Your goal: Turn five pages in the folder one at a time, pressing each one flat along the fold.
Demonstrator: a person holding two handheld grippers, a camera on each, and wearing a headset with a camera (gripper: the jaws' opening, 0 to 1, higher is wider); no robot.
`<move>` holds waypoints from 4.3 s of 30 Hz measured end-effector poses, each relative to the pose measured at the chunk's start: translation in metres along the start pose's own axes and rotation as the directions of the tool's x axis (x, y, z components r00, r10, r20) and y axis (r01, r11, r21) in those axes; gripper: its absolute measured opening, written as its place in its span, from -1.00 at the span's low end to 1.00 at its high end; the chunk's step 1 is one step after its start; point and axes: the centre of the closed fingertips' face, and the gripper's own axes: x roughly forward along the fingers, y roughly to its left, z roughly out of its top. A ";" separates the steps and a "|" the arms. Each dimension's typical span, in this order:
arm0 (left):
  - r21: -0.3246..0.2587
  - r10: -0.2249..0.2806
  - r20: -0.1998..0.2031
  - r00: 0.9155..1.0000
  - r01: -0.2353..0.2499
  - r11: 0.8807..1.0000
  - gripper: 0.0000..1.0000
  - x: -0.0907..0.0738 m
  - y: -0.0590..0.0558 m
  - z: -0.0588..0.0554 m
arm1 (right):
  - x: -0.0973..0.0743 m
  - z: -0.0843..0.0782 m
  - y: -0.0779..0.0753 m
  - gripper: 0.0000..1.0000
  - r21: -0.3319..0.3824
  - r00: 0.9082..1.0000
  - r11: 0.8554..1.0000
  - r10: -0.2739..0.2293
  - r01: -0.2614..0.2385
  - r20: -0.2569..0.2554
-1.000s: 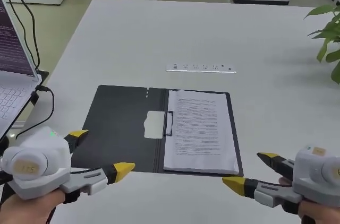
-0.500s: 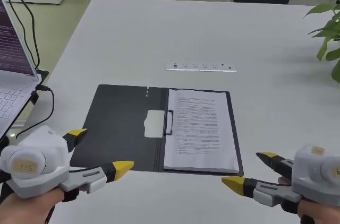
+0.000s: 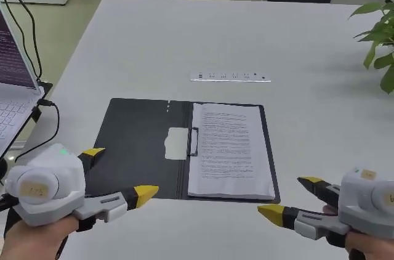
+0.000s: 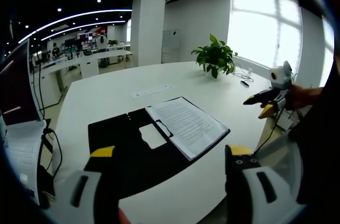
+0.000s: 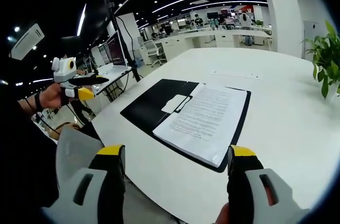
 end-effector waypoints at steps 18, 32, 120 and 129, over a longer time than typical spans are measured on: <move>0.042 -0.100 -0.036 0.994 0.101 0.994 0.63 0.031 -0.017 0.005 | 0.001 -0.007 -0.002 0.54 0.018 1.000 1.000 -0.017 0.017 -0.019; 0.070 -0.176 -0.050 0.983 0.179 0.981 0.59 0.064 -0.026 0.009 | 0.003 -0.005 -0.005 0.53 0.022 0.999 0.999 -0.032 0.033 -0.029; 0.175 -0.130 -0.319 0.939 0.193 0.965 0.47 0.284 -0.137 -0.071 | -0.004 -0.041 -0.066 0.37 0.199 0.999 0.980 -0.026 0.029 -0.021; 0.141 -0.150 -0.306 0.940 0.201 0.969 0.32 0.283 -0.132 -0.069 | 0.024 -0.025 -0.079 0.21 0.243 0.999 0.970 -0.004 -0.004 0.033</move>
